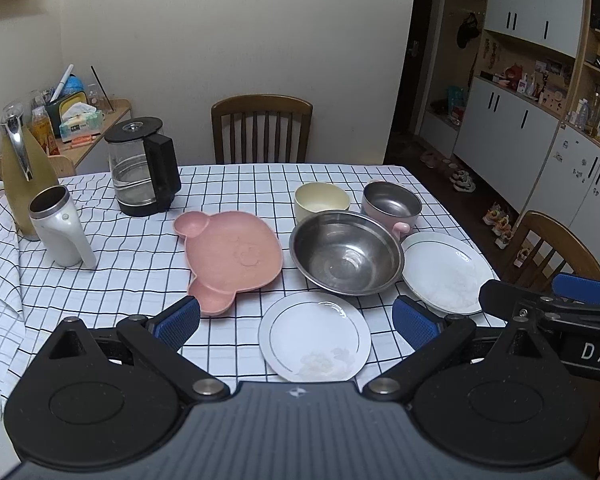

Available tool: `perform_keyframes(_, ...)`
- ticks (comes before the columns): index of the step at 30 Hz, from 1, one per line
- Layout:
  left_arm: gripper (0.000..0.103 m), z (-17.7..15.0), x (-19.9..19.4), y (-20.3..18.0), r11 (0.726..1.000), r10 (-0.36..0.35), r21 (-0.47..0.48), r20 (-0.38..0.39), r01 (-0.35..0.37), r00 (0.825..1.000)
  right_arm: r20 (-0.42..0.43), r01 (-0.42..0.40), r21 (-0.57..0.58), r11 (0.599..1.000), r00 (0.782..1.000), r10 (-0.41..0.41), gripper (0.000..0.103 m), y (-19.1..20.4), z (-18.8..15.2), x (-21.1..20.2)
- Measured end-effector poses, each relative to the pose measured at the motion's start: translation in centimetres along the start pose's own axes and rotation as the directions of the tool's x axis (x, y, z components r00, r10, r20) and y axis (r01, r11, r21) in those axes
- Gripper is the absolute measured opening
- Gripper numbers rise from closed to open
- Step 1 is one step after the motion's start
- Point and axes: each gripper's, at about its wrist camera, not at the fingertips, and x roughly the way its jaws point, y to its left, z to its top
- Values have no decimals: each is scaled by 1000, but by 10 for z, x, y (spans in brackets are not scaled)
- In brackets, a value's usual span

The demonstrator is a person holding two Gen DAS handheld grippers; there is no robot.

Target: Organize plates and bowls

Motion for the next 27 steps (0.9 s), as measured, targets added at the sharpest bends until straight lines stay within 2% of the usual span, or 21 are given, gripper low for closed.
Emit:
perform_keyframes(6, 103, 6, 27, -28, 1000, 12, -9, -7, -12, 1000, -23, -18, -4, 1000, 1000, 17, 96, -30, 9, 18)
perform_keyframes(10, 103, 9, 55, -53, 1000, -2, -3, -45, 2, 999, -41, -20, -18, 1000, 999, 19, 97, -58, 14, 35)
perform_keyframes(16, 103, 9, 106, -95, 999, -33, -9, -106, 32, 994, -76, 18, -38, 999, 997, -21, 97, -111, 21, 71)
perform_keyframes(24, 103, 14, 175, -139, 999, -31, 9, -164, 33, 986, -146, 29, -116, 993, 988, -46, 95, -182, 36, 138)
perform_keyframes(27, 102, 14, 200, -149, 1000, -21, 6, -198, 23, 980, -204, 11, -132, 991, 978, -38, 94, -204, 43, 169)
